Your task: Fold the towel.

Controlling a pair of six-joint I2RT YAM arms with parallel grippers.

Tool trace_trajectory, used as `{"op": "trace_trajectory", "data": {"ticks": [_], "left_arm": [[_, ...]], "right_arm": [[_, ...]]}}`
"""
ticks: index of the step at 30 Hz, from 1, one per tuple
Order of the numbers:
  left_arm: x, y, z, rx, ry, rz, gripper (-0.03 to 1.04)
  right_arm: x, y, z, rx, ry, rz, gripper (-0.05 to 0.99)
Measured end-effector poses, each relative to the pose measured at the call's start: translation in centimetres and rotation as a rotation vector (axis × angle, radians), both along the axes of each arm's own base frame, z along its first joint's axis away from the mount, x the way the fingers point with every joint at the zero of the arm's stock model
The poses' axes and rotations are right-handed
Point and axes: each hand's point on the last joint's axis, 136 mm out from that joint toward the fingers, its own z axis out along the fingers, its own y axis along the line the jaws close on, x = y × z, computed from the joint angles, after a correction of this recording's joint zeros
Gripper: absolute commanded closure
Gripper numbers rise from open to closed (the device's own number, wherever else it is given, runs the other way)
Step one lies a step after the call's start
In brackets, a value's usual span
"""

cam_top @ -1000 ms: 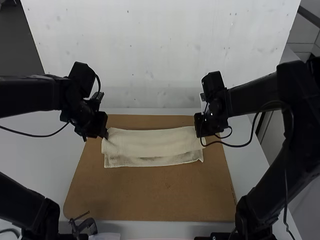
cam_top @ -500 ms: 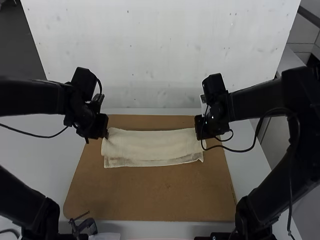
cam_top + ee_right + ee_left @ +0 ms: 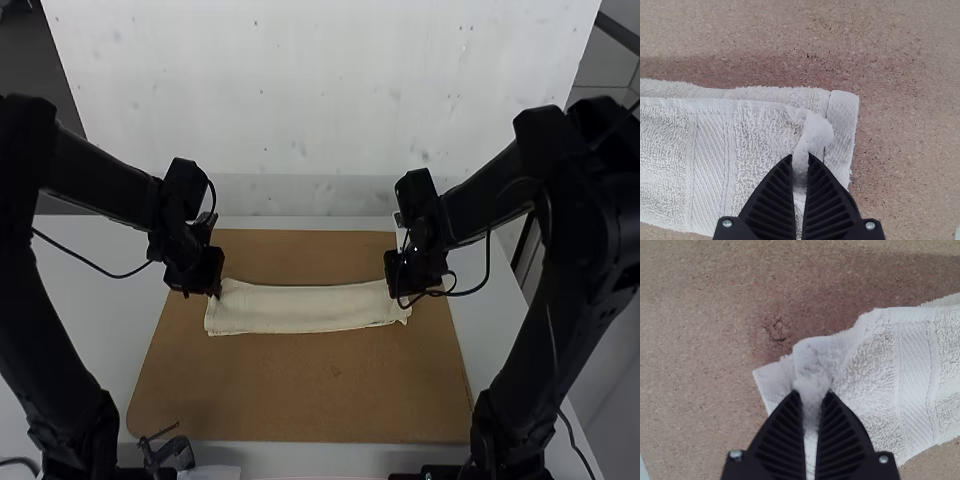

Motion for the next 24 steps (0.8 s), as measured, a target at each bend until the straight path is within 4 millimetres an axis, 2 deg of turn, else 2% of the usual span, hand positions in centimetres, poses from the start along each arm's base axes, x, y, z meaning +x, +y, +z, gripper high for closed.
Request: {"op": "trace_trajectory", "data": {"ticks": [4,5,6,8,10,11,13,18,20,24], "left_arm": [[0.5,-0.1,-0.7,0.005,0.018,0.000,0.99],[0.7,-0.2,-0.9,0.006,0.022,0.000,0.99],[0.7,-0.2,-1.0,0.006,0.024,0.000,0.94],[1.0,-0.2,-1.1,0.009,0.022,0.003,0.68],[1.2,-0.1,-1.1,0.012,0.016,0.005,0.19],[1.3,-0.1,-1.1,0.014,0.014,0.005,0.02],[1.4,-0.1,-0.9,0.019,0.017,0.007,-0.01],[1.8,1.6,-0.2,0.016,0.012,0.058,0.00],[2.3,2.5,1.1,0.009,-0.022,0.087,0.00],[3.1,3.8,5.5,-0.015,-0.144,0.128,0.00]], "right_arm": [[0.4,0.1,-0.9,-0.010,0.019,-0.003,0.91],[0.6,0.1,-0.9,-0.011,0.017,-0.005,0.87],[0.9,0.1,-0.9,-0.011,0.012,-0.007,0.75],[1.5,0.0,-0.7,-0.006,-0.008,-0.018,0.50],[1.8,-0.2,-0.5,-0.006,-0.017,-0.030,0.30],[2.0,-0.3,-0.3,-0.006,-0.021,-0.035,0.22],[2.2,-0.6,-0.3,-0.003,-0.024,-0.051,0.11],[2.1,-1.4,-0.4,-0.002,-0.010,-0.082,0.11],[1.8,-1.8,-0.5,-0.004,0.013,-0.099,0.11],[1.1,-2.0,-0.6,0.019,0.072,-0.127,0.11]]}}
